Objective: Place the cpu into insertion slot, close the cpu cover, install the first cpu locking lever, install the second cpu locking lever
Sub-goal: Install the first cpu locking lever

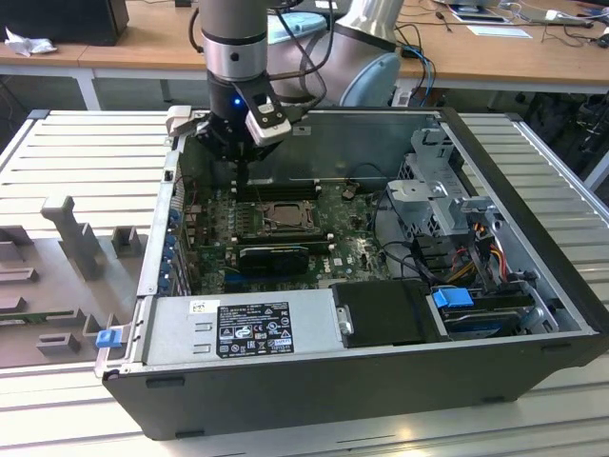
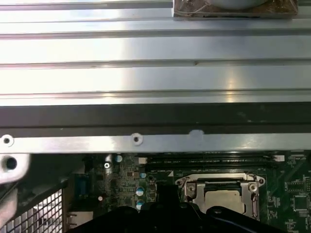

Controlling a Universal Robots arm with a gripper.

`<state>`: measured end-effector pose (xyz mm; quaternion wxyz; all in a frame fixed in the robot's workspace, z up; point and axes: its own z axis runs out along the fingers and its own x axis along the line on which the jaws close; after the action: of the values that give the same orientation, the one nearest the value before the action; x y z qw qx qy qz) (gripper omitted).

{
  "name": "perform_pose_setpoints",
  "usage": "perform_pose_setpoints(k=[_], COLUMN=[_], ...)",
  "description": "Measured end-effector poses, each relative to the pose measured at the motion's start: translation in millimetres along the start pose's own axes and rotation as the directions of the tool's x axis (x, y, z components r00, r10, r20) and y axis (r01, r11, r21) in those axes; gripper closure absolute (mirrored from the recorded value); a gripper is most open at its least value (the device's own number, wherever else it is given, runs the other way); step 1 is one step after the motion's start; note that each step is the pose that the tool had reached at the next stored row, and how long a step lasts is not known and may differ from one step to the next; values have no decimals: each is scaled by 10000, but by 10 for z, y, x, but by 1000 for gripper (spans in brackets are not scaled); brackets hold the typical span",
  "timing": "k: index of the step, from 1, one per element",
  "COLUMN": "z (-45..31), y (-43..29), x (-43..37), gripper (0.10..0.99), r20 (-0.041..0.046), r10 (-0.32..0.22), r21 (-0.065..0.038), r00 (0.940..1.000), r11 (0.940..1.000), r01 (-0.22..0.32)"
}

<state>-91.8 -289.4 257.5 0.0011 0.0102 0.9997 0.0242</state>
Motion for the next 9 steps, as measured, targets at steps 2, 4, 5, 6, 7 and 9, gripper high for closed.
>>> perform_pose_setpoints(k=[2, 4, 5, 6, 7, 9], z=[14, 41, 57, 63, 63, 70], y=[12, 25, 29, 29, 29, 27], x=[-126, -256, -346, -378, -385, -386], gripper=[980, 980, 980, 980, 980, 980], r20=[-5, -14, -18, -21, -22, -26], r10=[0, 1, 0, -1, -3, 0], r21=[1, 0, 1, -17, -80, -278], r00=[10000, 10000, 10000, 10000, 10000, 10000], r11=[10000, 10000, 10000, 10000, 10000, 9996], r01=[0, -1, 0, 1, 3, 0])
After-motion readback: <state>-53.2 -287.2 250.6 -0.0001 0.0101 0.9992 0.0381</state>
